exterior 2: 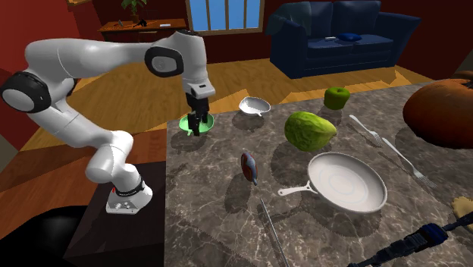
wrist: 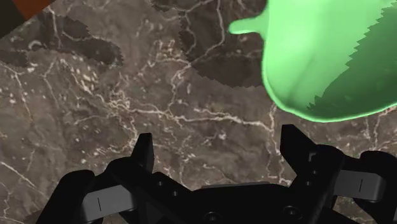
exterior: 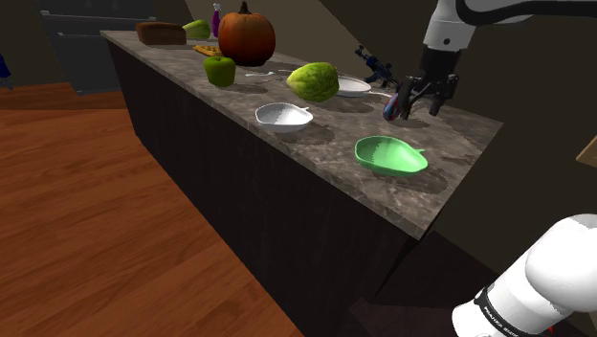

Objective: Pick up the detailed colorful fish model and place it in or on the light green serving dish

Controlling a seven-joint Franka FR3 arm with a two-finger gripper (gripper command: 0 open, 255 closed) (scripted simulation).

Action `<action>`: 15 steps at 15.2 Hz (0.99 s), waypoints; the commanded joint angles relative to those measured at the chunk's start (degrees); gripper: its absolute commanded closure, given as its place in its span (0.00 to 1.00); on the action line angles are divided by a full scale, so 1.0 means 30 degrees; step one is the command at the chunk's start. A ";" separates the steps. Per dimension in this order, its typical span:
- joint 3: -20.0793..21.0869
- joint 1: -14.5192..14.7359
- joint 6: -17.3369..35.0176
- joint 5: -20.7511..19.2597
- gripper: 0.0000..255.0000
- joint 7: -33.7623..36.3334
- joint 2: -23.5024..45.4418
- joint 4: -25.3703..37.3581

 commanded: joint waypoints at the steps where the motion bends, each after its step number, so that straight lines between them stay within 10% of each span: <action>1: 0.0098 -0.0565 0.0587 0.0050 0.00 0.1685 0.1258 0.0892; 15: -0.0920 -0.3630 0.2555 -0.0249 0.00 1.1739 0.8633 0.7860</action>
